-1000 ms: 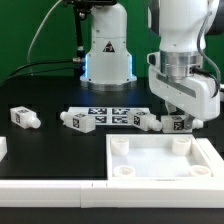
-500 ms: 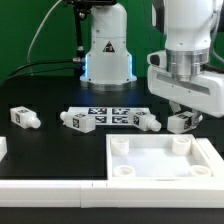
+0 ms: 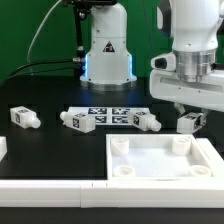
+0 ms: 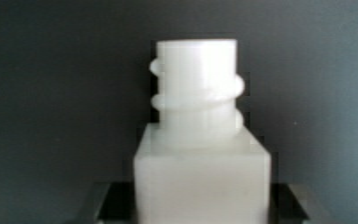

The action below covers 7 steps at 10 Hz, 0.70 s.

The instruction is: Assemble square table

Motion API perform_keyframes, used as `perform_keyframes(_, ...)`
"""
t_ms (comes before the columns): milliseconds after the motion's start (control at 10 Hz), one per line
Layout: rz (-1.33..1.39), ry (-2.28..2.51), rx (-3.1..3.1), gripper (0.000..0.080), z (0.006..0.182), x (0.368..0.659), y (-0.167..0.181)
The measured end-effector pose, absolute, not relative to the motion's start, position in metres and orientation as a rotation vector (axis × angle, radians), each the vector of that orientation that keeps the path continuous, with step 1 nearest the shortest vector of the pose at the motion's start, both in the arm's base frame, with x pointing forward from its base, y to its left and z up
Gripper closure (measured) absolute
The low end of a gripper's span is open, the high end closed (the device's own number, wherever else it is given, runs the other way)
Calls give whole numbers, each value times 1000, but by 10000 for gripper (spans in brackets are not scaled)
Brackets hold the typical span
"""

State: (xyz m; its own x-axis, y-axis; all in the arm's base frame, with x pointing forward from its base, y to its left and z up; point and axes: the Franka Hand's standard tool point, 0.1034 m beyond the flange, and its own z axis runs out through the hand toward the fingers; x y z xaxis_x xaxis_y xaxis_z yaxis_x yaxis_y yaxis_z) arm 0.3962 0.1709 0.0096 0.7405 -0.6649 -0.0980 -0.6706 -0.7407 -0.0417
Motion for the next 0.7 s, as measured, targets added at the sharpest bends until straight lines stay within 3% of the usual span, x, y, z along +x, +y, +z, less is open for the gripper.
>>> perform_keyframes(100, 118, 1097, -2862, 462, 9, 396, 171)
perform_keyframes(200, 118, 1096, -2863, 327, 9, 396, 171)
perform_keyframes(300, 118, 1093, -2864, 327, 9, 396, 171)
perform_keyframes(400, 131, 1073, -2865, 191, 13, 400, 166)
perform_keyframes(700, 217, 1096, -2773, 152, 35, 436, 133)
